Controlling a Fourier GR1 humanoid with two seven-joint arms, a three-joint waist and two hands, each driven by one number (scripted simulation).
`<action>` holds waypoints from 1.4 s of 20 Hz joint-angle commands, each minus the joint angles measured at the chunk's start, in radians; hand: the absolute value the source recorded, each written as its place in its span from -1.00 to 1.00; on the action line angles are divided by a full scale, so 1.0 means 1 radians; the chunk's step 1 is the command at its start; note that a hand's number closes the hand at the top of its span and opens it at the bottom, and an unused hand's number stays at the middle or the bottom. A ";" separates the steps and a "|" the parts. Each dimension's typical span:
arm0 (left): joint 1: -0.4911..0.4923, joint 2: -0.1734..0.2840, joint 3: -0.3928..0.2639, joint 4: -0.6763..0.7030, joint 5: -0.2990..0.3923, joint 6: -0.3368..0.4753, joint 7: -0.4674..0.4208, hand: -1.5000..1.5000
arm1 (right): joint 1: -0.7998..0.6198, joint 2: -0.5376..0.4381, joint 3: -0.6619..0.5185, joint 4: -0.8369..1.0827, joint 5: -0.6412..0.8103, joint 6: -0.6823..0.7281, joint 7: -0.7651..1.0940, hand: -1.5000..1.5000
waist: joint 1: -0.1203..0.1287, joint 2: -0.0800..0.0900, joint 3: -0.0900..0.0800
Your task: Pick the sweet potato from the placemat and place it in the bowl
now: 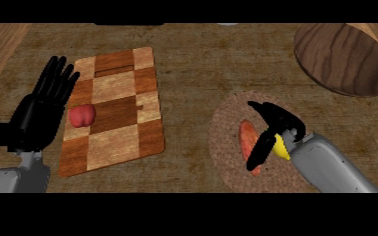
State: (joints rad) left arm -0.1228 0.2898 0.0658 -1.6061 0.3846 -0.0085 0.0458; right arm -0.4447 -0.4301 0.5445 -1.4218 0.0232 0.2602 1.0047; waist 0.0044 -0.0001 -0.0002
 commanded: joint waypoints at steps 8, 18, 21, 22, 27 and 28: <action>0.019 -0.027 0.011 -0.062 -0.005 -0.001 0.042 0.00 | 0.027 0.003 0.041 0.025 0.127 0.148 -0.081 1.00 | 0.000 -0.002 0.000; -0.013 -0.014 0.050 0.035 -0.029 -0.038 -0.006 0.00 | 0.031 -0.105 0.046 0.004 0.283 0.218 -0.423 1.00 | -0.011 -0.001 0.001; 0.013 -0.020 0.051 0.004 -0.006 -0.047 0.002 0.00 | 0.050 -0.268 0.064 -0.086 0.322 0.234 -0.731 1.00 | -0.016 -0.005 0.005; 0.023 -0.023 0.049 0.017 -0.027 -0.033 -0.009 0.00 | 0.046 -0.316 0.056 -0.137 0.340 0.218 -0.804 1.00 | -0.032 -0.009 0.006; 0.003 -0.009 0.073 -0.015 -0.009 -0.020 0.023 0.00 | 0.169 -0.510 0.009 -0.119 0.465 0.025 -1.178 1.00 | -0.027 -0.004 0.004; 0.045 -0.048 0.024 -0.021 -0.038 -0.031 -0.014 0.00 | 0.166 -0.527 -0.033 -0.063 0.468 -0.022 -1.249 1.00 | -0.018 -0.001 0.004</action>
State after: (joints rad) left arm -0.1052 0.2645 0.1149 -1.6061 0.3619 -0.0403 0.0429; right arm -0.3378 -0.8394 0.5592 -1.5151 0.4260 0.3558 0.0085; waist -0.0184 -0.0048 0.0024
